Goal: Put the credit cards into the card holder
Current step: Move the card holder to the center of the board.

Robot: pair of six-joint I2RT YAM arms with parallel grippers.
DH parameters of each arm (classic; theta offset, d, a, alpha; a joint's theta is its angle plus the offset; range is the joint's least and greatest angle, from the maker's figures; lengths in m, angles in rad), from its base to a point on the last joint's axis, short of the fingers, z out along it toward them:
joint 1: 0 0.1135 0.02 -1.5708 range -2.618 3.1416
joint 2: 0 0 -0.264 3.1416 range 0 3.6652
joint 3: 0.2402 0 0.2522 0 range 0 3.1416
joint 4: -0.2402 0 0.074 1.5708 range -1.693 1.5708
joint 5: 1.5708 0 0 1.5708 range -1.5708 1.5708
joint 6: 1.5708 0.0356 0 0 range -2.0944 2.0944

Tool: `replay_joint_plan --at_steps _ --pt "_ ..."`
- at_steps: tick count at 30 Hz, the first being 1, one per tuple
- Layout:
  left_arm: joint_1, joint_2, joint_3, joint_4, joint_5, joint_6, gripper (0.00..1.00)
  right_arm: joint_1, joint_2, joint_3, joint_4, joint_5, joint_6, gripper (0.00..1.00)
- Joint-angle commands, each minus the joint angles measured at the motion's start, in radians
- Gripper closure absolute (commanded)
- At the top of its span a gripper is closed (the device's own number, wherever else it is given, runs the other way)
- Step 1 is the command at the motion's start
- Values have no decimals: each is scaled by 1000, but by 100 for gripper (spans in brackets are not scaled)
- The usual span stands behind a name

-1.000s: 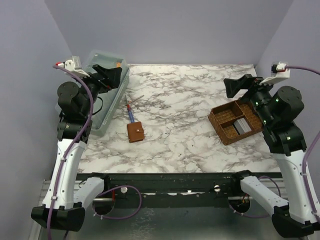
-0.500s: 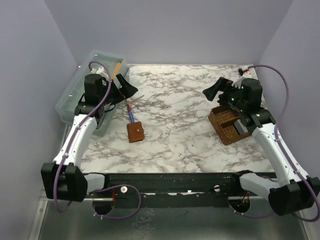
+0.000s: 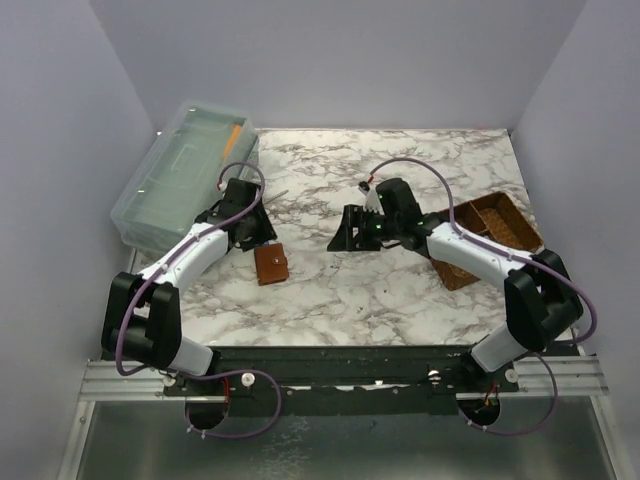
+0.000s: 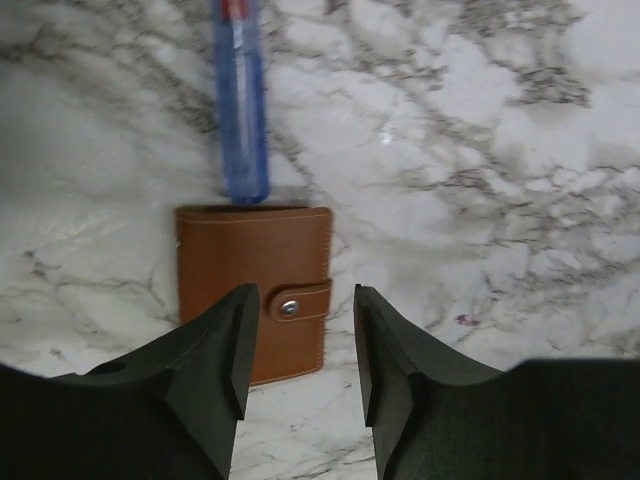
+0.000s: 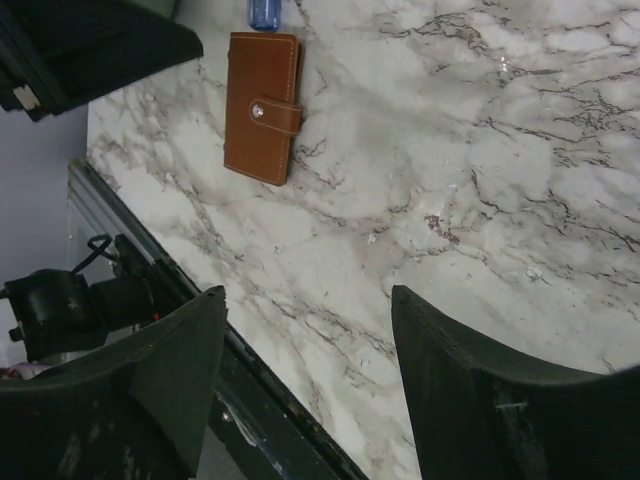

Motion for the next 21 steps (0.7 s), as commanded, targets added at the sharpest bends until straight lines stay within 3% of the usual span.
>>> replay_joint_plan --at_steps 1,3,6,14,21 --pt "3 -69 -118 -1 -178 -98 52 25 80 10 108 -13 18 36" --pt "5 -85 -163 26 -204 -108 51 27 126 12 139 -52 25 41" --pt "32 -61 -199 81 -114 -108 52 30 191 37 177 -109 42 51" --pt "32 94 -232 189 89 -101 54 38 306 55 301 -190 90 50" --pt "-91 150 -251 267 117 -127 63 38 294 20 257 -81 38 50"
